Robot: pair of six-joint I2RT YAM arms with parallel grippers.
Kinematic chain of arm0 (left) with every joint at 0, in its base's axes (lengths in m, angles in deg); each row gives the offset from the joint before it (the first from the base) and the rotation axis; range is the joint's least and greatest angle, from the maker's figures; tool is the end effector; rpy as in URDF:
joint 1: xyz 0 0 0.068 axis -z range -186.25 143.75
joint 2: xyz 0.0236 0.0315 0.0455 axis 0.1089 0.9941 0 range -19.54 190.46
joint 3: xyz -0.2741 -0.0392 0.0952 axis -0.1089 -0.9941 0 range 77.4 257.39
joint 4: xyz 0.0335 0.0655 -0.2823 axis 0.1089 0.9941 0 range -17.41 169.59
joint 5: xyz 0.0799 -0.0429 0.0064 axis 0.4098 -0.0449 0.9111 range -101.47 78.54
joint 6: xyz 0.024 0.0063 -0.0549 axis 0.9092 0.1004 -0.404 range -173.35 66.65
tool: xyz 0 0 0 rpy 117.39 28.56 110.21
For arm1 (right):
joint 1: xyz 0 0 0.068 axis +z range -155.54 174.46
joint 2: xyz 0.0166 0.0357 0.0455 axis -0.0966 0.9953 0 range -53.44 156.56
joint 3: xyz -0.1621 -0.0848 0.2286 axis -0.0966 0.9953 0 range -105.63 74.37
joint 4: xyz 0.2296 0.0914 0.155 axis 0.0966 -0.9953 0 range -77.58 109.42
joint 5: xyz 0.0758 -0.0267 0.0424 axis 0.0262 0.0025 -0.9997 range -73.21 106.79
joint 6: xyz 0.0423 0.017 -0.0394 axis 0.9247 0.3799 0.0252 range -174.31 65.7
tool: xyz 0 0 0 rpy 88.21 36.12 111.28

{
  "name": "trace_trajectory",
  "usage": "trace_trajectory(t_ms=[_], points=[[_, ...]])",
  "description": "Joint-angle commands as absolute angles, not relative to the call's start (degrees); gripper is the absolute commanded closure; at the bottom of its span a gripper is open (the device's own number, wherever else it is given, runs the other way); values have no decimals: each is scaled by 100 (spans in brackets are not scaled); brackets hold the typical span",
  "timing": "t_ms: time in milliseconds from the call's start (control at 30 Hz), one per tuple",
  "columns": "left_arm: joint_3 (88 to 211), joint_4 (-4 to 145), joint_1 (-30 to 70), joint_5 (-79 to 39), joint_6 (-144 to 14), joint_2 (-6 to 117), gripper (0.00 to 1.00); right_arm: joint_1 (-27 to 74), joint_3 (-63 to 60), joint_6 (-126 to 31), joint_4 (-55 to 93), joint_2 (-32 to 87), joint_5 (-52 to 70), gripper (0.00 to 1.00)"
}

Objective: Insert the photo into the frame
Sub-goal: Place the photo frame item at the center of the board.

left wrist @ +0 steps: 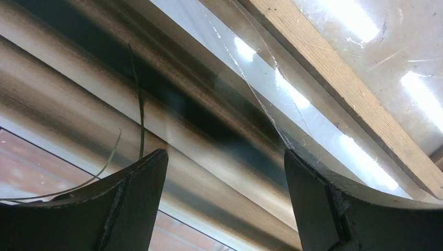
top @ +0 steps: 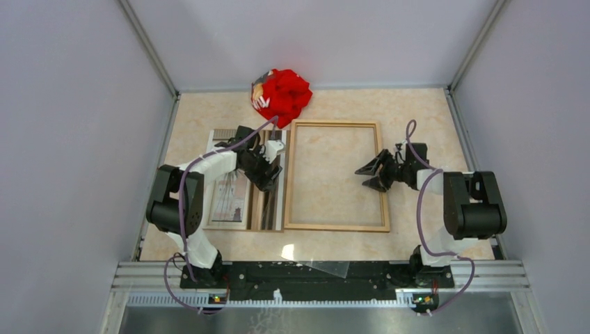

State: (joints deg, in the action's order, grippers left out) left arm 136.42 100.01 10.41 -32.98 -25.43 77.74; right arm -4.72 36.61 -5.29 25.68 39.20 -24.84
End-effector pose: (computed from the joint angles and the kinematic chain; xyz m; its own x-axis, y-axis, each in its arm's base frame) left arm 0.3387 -0.1186 0.1662 -0.5787 0.6279 -0.5204 0.7724 0.6269 -0.1024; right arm 0.3120 0.0341 0.1251 -0.8316 0.5524 -0.0573 0.2713 0.4942 0.8259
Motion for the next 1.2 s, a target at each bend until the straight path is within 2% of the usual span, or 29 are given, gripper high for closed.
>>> trace_trajectory(t_ms=[0, 200, 367, 633, 767, 967, 1167], points=[[13552, 9973, 1062, -3288, -2599, 7660, 11, -537, 3915, -566, 2741, 3654, -2449, 41], [13617, 10025, 1062, -3314, -2620, 7685, 12, -523, 4295, -604, 2292, 2960, -2338, 40], [13628, 10054, 1062, -3291, -2602, 7674, 12, -449, 4294, -976, 1332, 2576, -1868, 30], [13617, 10077, 1062, -3293, -2621, 7617, 12, 495, 4154, -1002, -75, 1905, -626, 29], [13623, 10079, 1062, -3291, -2639, 7626, 12, 614, 4168, -827, -398, 1592, -256, 29], [13606, 10040, 1062, -3320, -2707, 7634, 12, 794, 4422, -480, -205, 1257, -442, 29], [13635, 10077, 1062, -3304, -2709, 7626, 12, 1389, 4470, -174, 33, 1542, -320, 31]])
